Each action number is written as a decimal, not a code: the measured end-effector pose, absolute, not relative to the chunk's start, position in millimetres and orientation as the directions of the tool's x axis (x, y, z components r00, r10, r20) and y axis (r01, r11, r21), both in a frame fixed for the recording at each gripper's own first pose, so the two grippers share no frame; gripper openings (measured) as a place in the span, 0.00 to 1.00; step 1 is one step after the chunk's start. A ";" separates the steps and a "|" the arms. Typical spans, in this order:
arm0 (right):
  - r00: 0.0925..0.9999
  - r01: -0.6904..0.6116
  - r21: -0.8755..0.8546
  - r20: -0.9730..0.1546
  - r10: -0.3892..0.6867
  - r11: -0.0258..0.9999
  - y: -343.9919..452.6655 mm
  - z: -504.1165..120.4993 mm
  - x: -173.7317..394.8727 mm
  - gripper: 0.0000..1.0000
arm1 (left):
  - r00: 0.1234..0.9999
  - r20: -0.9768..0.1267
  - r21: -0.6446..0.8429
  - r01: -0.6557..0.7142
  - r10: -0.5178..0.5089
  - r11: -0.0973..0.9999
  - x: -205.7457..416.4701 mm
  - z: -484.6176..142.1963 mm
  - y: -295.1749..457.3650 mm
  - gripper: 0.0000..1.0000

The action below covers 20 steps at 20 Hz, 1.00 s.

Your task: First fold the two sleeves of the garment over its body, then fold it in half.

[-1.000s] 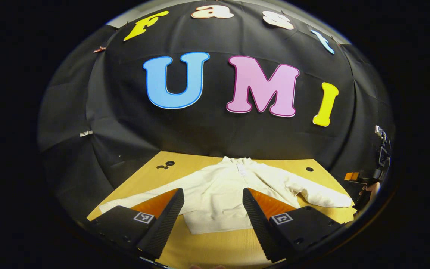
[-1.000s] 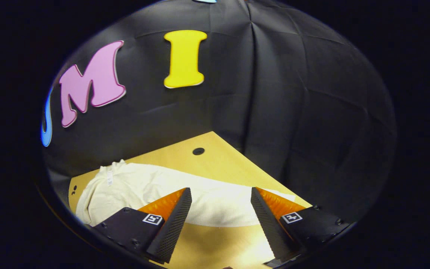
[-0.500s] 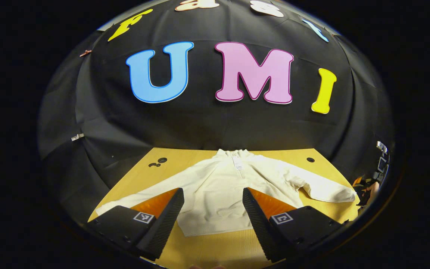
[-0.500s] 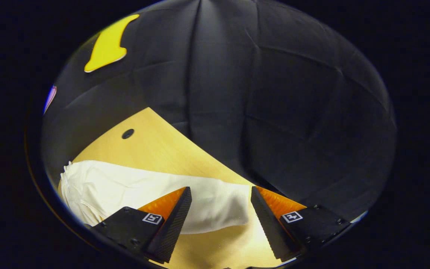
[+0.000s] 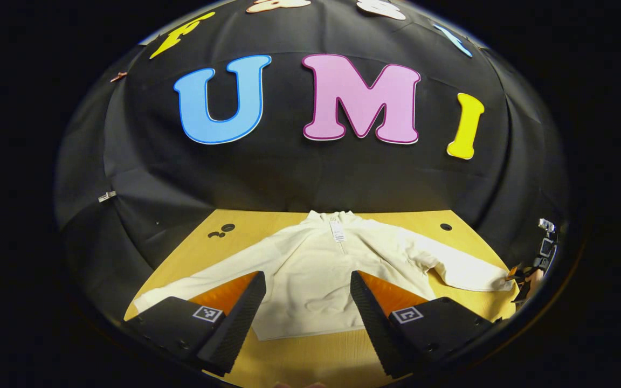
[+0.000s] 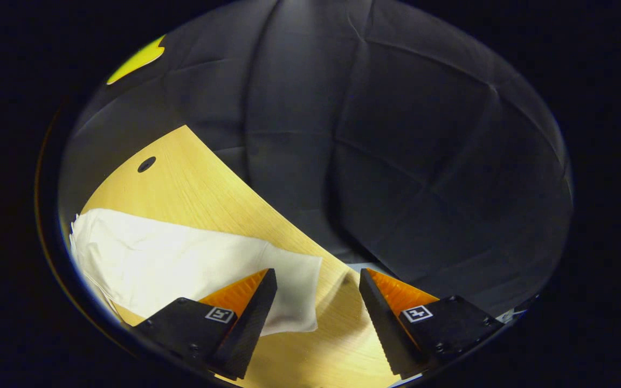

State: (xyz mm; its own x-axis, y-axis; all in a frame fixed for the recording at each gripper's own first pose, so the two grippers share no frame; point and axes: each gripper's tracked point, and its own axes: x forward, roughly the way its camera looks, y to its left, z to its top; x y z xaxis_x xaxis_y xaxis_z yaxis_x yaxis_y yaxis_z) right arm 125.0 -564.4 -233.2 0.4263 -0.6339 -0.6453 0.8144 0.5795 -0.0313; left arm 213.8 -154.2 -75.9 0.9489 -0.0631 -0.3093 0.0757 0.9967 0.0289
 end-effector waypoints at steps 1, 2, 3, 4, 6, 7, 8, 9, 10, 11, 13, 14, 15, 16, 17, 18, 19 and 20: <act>0.436 0.811 -0.021 -0.646 -0.627 0.585 -561.7 -232.6 124.2 0.95 | 0.948 -0.312 0.028 0.073 -0.060 0.997 213.8 -75.6 -153.9 0.98; 0.449 0.803 -0.002 -0.655 -0.607 0.596 -559.5 -232.8 125.8 0.93 | 0.948 -0.314 0.026 0.070 -0.059 0.997 214.0 -76.1 -154.1 0.98; 0.463 0.799 0.019 -0.657 -0.595 0.601 -560.3 -229.3 127.1 0.90 | 0.947 -0.315 0.023 0.067 -0.056 0.997 213.8 -74.8 -153.7 0.98; 0.479 0.794 0.046 -0.663 -0.576 0.607 -560.1 -227.4 129.4 0.82 | 0.947 -0.316 0.025 0.062 -0.051 0.998 211.4 -74.4 -151.9 0.98; 0.500 0.784 0.066 -0.658 -0.564 0.618 -560.3 -234.5 134.3 0.50 | 0.950 -0.309 0.026 0.054 -0.043 0.998 208.4 -70.8 -146.6 0.98; 0.520 0.765 0.067 -0.652 -0.553 0.640 -556.7 -235.9 135.1 0.38 | 0.952 -0.305 0.026 0.052 -0.041 0.998 206.5 -70.3 -144.0 0.98; 0.530 0.751 0.060 -0.649 -0.546 0.657 -551.7 -237.0 136.1 0.54 | 0.952 -0.304 0.026 0.049 -0.038 0.998 204.9 -69.6 -140.8 0.98; 0.536 0.739 0.044 -0.642 -0.548 0.672 -545.0 -232.8 141.8 0.19 | 0.952 -0.306 0.026 0.044 -0.034 0.999 204.4 -70.8 -137.3 0.98; 0.527 0.731 0.004 -0.639 -0.561 0.682 -544.5 -231.9 144.9 0.16 | 0.951 -0.309 0.025 0.036 -0.027 0.999 204.2 -70.8 -133.1 0.98; 0.523 0.716 -0.037 -0.634 -0.570 0.697 -543.1 -231.4 145.7 0.11 | 0.951 -0.309 0.023 0.029 -0.020 0.999 203.3 -70.0 -128.2 0.98; 0.528 0.677 -0.087 -0.634 -0.565 0.731 -540.3 -229.1 145.0 0.23 | 0.952 -0.307 0.021 0.014 -0.007 1.000 202.9 -69.3 -120.5 0.98; 0.545 0.655 -0.080 -0.638 -0.544 0.751 -538.7 -228.8 148.6 0.06 | 0.951 -0.308 0.018 0.006 -0.001 1.000 202.8 -69.5 -117.2 0.98; 0.563 0.639 -0.062 -0.641 -0.521 0.767 -534.2 -227.5 147.3 0.06 | 0.951 -0.309 0.013 0.001 0.004 1.000 202.0 -70.4 -114.5 0.98; 0.568 0.633 -0.060 -0.642 -0.516 0.772 -534.5 -225.8 145.6 0.05 | 0.950 -0.312 0.010 -0.004 0.007 1.000 202.2 -71.1 -112.3 0.98; 0.569 0.631 -0.062 -0.641 -0.515 0.774 -534.1 -224.5 146.6 0.05 | 0.949 -0.315 0.011 -0.008 0.011 1.000 202.4 -72.7 -110.9 0.98; 0.576 0.624 -0.061 -0.638 -0.511 0.779 -532.2 -222.0 148.1 0.05 | 0.949 -0.316 0.011 -0.010 0.013 1.000 202.6 -72.7 -109.8 0.98; 0.585 0.618 -0.066 -0.627 -0.514 0.784 -529.7 -217.6 150.0 0.05 | 0.950 -0.312 0.009 -0.010 0.012 1.000 202.9 -71.3 -108.8 0.98; 0.601 0.606 -0.072 -0.610 -0.515 0.792 -525.5 -207.3 153.7 0.05 | 0.951 -0.310 0.010 -0.010 0.012 1.000 203.8 -70.6 -108.0 0.98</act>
State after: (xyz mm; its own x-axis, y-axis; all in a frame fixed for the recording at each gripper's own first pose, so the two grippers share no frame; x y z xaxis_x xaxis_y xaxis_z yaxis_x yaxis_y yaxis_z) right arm 153.7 -525.5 -207.3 0.6015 -0.5153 -0.6105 0.6061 0.7922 -0.0715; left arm 203.8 -108.0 -70.6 0.9506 0.0122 -0.3103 -0.0097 0.9999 0.0097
